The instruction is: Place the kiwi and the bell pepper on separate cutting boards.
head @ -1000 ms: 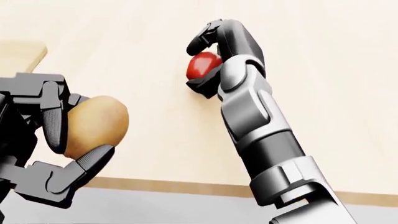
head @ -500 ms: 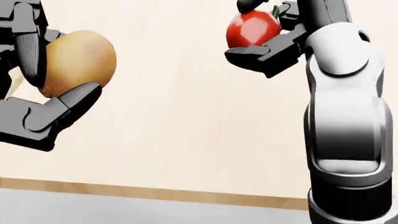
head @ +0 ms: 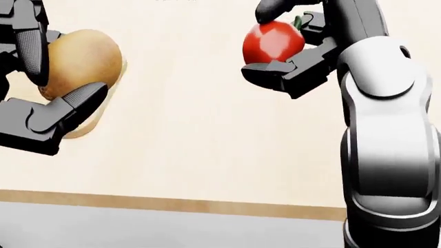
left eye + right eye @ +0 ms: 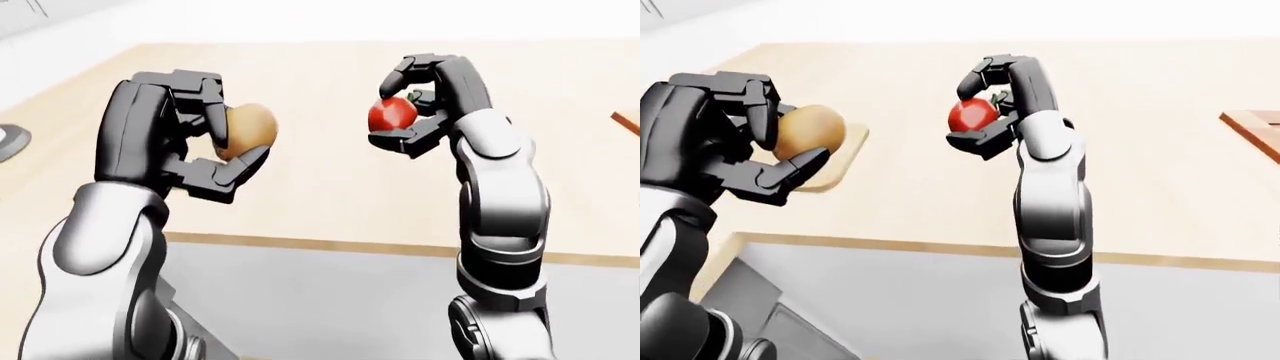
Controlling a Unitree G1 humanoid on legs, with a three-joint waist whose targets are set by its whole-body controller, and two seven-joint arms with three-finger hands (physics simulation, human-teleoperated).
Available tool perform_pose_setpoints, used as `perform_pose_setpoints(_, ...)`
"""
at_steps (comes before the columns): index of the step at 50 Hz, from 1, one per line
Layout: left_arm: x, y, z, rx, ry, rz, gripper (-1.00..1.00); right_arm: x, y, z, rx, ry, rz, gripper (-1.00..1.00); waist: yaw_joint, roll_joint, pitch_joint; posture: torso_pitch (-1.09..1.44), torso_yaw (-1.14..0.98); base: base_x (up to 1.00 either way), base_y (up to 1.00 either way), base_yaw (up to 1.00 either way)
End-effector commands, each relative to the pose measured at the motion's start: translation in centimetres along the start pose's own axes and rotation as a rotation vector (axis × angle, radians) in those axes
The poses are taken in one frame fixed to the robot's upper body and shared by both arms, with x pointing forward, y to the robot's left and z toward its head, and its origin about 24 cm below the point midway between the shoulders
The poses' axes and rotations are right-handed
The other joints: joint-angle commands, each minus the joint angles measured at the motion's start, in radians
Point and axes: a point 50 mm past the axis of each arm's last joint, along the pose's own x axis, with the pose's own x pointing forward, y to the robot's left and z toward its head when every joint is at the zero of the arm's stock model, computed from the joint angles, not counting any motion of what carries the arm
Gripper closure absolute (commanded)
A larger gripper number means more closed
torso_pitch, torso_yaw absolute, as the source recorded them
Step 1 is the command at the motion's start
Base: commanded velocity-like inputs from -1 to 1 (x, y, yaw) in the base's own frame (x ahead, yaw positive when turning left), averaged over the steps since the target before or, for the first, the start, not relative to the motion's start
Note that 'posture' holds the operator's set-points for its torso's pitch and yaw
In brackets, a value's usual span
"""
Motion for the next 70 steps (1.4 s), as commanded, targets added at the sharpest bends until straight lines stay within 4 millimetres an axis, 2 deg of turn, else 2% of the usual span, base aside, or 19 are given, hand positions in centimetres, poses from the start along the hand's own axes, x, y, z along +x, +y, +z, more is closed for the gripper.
perform_pose_setpoints(1,-0.20,0.04,1.15,0.012,-0.079,0.004,1.00,-0.60,-1.27,2.10,-0.004,-0.109,-0.074,1.00,-0.005,-0.002,-0.023,0.00,0.00,0.00,0.42,0.00)
perform_pose_setpoints(5,-0.23,-0.02,1.17,0.012,-0.079,0.002,1.00,-0.56,-1.32,2.10,-0.001,-0.108,-0.075,1.00,-0.007,0.007,-0.032,0.00,0.00,0.00,0.17,0.00)
perform_pose_setpoints(7,-0.21,-0.06,1.11,0.012,-0.078,0.000,1.00,-0.54,-1.31,2.07,0.001,-0.107,-0.074,1.00,-0.005,0.004,-0.010,0.00,0.00,0.00,0.02,0.00)
perform_pose_setpoints(17,-0.25,-0.28,1.04,0.012,-0.077,-0.005,1.00,-0.51,-1.23,1.98,0.020,-0.110,-0.065,1.00,0.006,-0.006,0.000,0.00,0.00,0.00,0.00,0.00)
perform_pose_setpoints(23,0.09,-0.08,1.05,0.006,-0.077,0.001,1.00,-0.47,-1.02,1.62,0.030,-0.106,-0.061,1.00,0.018,-0.033,0.003,0.00,0.00,0.00,0.00,0.00)
perform_pose_setpoints(26,0.60,0.03,1.01,0.001,-0.076,0.007,1.00,-0.56,-0.89,1.60,0.023,-0.112,-0.054,1.00,0.032,-0.080,-0.008,0.00,0.00,0.00,0.00,0.00)
perform_pose_setpoints(27,0.61,-0.04,1.03,0.000,-0.077,0.005,1.00,-0.60,-0.87,1.58,0.024,-0.113,-0.053,1.00,0.026,-0.050,-0.025,0.00,0.00,0.00,0.05,0.00)
perform_pose_setpoints(32,0.55,-0.22,1.15,-0.001,-0.081,-0.001,1.00,-0.58,-0.86,1.38,0.023,-0.110,-0.054,1.00,0.026,-0.065,-0.040,0.00,0.00,0.00,0.00,0.34)
perform_pose_setpoints(36,0.50,-0.24,1.14,0.000,-0.080,-0.001,1.00,-0.59,-0.97,1.43,0.027,-0.112,-0.059,1.00,0.020,-0.045,-0.021,0.00,0.00,0.00,0.00,0.62)
perform_pose_setpoints(40,0.55,-0.22,1.16,-0.001,-0.082,-0.001,1.00,-0.58,-1.14,1.63,0.042,-0.117,-0.067,1.00,-0.006,-0.010,-0.015,0.00,0.00,0.00,0.00,0.28)
perform_pose_setpoints(41,0.55,-0.21,1.19,-0.002,-0.082,-0.001,1.00,-0.61,-1.12,1.65,0.046,-0.118,-0.063,1.00,-0.012,0.018,-0.025,0.00,0.00,0.00,0.00,0.00)
perform_pose_setpoints(43,0.53,-0.22,1.17,-0.001,-0.082,-0.001,1.00,-0.62,-1.10,1.55,0.048,-0.120,-0.062,1.00,-0.012,0.003,-0.008,0.00,0.00,0.00,0.00,0.00)
perform_pose_setpoints(50,0.49,-0.28,1.13,-0.001,-0.081,-0.004,1.00,-0.63,-1.16,1.58,0.041,-0.120,-0.071,1.00,0.004,-0.030,-0.014,0.00,0.00,0.00,0.00,0.00)
perform_pose_setpoints(51,0.47,-0.28,1.14,-0.001,-0.081,-0.004,1.00,-0.63,-1.17,1.61,0.040,-0.121,-0.072,1.00,0.006,-0.030,-0.015,0.00,0.00,0.00,0.03,0.00)
perform_pose_setpoints(52,0.43,-0.29,1.16,-0.001,-0.082,-0.005,1.00,-0.63,-1.17,1.61,0.039,-0.121,-0.073,1.00,0.005,-0.022,-0.039,0.00,0.00,0.00,0.13,0.00)
perform_pose_setpoints(58,0.35,-0.38,1.10,0.000,-0.082,-0.008,1.00,-0.67,-1.23,1.68,0.044,-0.122,-0.076,1.00,0.009,-0.017,-0.032,0.00,0.00,0.00,0.21,0.00)
perform_pose_setpoints(62,0.33,-0.45,0.86,0.002,-0.077,-0.010,1.00,-0.70,-1.28,1.74,0.048,-0.123,-0.077,1.00,-0.004,0.035,-0.028,0.00,0.00,0.00,0.21,0.00)
perform_pose_setpoints(65,0.29,-0.46,0.85,0.002,-0.076,-0.010,1.00,-0.68,-1.31,1.75,0.053,-0.123,-0.078,1.00,-0.010,0.030,-0.033,0.00,0.00,0.00,0.17,0.00)
perform_pose_setpoints(70,0.42,-0.50,0.70,0.001,-0.075,-0.012,1.00,-0.58,-1.27,1.64,0.055,-0.122,-0.077,1.00,-0.009,0.008,-0.008,0.00,0.00,0.00,0.01,0.00)
